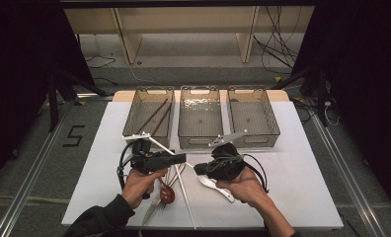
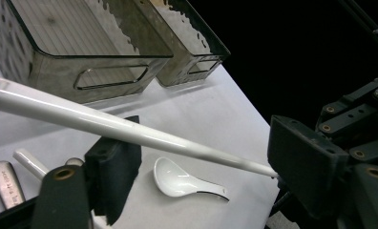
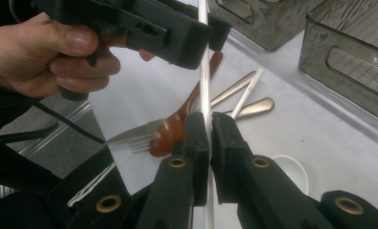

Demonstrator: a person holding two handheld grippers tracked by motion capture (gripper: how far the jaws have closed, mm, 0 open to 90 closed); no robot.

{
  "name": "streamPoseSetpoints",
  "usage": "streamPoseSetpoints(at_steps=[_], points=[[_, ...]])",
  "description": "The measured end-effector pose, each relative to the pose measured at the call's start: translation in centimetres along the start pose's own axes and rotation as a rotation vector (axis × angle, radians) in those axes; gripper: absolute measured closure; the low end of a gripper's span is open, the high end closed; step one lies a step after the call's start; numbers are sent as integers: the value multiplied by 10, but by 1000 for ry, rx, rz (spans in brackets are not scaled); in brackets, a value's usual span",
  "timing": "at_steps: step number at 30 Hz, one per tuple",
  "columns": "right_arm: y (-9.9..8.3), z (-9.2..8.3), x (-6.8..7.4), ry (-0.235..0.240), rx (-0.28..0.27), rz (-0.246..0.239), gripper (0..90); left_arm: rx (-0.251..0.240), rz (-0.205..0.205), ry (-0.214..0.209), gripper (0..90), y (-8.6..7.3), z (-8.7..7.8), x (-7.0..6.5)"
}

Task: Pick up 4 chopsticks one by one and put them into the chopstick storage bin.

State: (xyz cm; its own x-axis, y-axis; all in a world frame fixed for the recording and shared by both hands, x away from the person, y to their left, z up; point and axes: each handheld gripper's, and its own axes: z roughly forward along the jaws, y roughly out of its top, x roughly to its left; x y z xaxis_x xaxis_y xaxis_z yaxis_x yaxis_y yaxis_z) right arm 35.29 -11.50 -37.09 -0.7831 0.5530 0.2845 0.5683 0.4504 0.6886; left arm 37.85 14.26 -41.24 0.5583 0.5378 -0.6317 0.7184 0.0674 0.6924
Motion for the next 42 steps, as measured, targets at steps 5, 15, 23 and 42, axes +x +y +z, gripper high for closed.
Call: streamPoseSetpoints(at_steps=[5, 15, 23, 42], points=[[-1, 2, 2, -1, -2, -3, 867, -18, -8, -3, 404, 1, -2, 1], [-5, 8, 2, 0, -8, -21, 866, -25, -37, -40, 639, 2, -6, 4], [-8, 14, 4, 14, -16, -33, 864, -44, -87, -116, 744, 4, -9, 8], [-13, 17, 3, -4, 17, -11, 540, -50, -74, -126, 837, 22, -27, 11]])
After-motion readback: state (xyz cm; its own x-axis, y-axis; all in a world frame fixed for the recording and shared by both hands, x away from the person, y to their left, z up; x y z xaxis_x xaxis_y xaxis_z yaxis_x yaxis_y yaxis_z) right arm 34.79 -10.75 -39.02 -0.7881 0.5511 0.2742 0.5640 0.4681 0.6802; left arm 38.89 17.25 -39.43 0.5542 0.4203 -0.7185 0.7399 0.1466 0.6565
